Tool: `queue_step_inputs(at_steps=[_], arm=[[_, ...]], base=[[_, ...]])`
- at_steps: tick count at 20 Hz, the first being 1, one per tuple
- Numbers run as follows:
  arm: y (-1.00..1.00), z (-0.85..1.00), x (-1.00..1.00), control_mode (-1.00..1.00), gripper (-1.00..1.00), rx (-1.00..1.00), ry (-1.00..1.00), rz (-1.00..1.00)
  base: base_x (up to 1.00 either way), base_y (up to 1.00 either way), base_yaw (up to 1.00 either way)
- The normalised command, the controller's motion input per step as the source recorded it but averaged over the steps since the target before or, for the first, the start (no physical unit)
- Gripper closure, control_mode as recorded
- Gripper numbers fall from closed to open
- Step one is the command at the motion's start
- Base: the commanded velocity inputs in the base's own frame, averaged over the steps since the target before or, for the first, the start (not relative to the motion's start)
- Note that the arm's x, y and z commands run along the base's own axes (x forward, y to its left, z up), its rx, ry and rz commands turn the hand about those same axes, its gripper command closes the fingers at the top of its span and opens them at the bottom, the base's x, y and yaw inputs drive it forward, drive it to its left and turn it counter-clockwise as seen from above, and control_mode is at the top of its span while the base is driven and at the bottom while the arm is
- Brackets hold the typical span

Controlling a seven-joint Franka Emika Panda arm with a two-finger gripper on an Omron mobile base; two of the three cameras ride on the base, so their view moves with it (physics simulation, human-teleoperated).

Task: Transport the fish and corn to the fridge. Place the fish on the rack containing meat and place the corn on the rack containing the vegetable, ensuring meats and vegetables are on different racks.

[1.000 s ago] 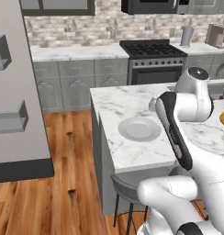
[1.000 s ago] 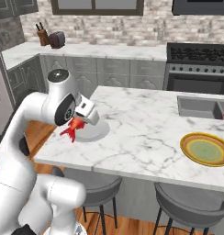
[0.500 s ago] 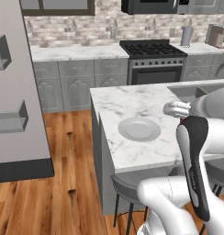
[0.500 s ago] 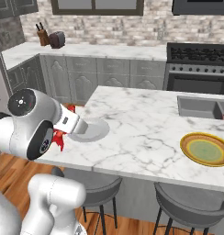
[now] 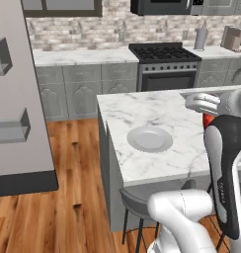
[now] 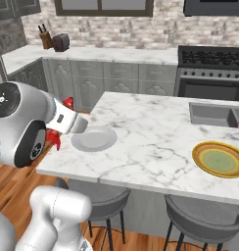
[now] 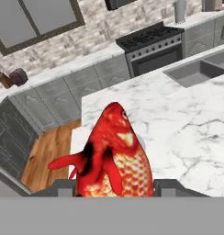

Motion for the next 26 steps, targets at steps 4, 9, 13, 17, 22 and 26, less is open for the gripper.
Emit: queue_step_inputs(at_steps=[4, 9, 13, 17, 22, 26], arm=[[0.07, 0.03, -0.51, -1.0, 1.0, 0.02, 0.0, 0.0], [0.0, 0.0, 0.0, 1.0, 1.0, 0.0, 0.0, 0.0], [0.0, 0.0, 0.0, 1.0, 1.0, 0.0, 0.0, 0.0], [0.0, 0.0, 0.0, 1.0, 1.0, 0.0, 0.0, 0.0], [0.0, 0.0, 0.0, 1.0, 1.0, 0.0, 0.0, 0.0], [0.0, 0.0, 0.0, 1.0, 1.0, 0.0, 0.0, 0.0]], base=[[0.0, 0.0, 0.0], [-0.95, 0.54, 0.1], [-1.0, 0.93, 0.19], [-0.62, 1.0, 0.18], [0.15, 1.0, 0.48], [0.18, 0.61, 0.82]])
